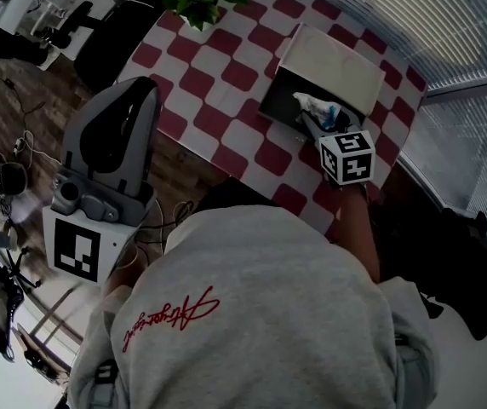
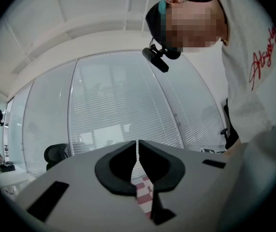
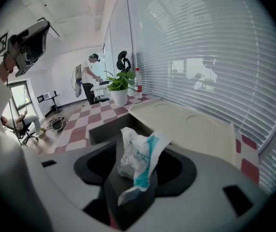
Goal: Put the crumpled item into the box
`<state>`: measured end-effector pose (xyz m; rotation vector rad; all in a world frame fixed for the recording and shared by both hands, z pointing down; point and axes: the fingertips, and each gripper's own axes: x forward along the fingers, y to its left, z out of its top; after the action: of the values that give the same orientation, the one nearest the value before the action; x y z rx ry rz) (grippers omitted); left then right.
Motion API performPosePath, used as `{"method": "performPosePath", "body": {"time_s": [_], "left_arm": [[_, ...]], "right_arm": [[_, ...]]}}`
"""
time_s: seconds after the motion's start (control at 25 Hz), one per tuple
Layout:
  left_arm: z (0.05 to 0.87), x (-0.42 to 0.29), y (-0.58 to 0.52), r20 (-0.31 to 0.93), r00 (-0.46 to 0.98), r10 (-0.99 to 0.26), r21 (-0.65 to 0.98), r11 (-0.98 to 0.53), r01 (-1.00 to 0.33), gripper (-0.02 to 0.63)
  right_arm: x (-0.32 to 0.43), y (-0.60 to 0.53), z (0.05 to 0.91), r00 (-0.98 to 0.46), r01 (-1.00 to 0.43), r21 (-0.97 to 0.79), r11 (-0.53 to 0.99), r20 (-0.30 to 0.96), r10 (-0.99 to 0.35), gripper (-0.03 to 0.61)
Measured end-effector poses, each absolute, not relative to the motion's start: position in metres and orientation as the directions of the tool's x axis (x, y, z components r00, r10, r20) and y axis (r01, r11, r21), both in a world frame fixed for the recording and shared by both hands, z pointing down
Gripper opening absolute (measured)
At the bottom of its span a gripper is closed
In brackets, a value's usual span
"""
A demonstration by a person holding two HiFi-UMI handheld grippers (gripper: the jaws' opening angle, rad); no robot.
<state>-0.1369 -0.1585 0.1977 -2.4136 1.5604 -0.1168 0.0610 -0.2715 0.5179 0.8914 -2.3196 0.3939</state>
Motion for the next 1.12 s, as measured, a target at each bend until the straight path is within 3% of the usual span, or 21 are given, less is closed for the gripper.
{"method": "performPosePath", "body": {"time_s": [1.12], "left_arm": [[0.200, -0.127, -0.175, -0.098, 0.474, -0.875, -0.230, -0.444, -0.866, 0.026]], "right_arm": [[0.076, -0.271, 0.490, -0.538, -0.712, 0.089, 0.697, 0.569, -0.622, 0.229]]}}
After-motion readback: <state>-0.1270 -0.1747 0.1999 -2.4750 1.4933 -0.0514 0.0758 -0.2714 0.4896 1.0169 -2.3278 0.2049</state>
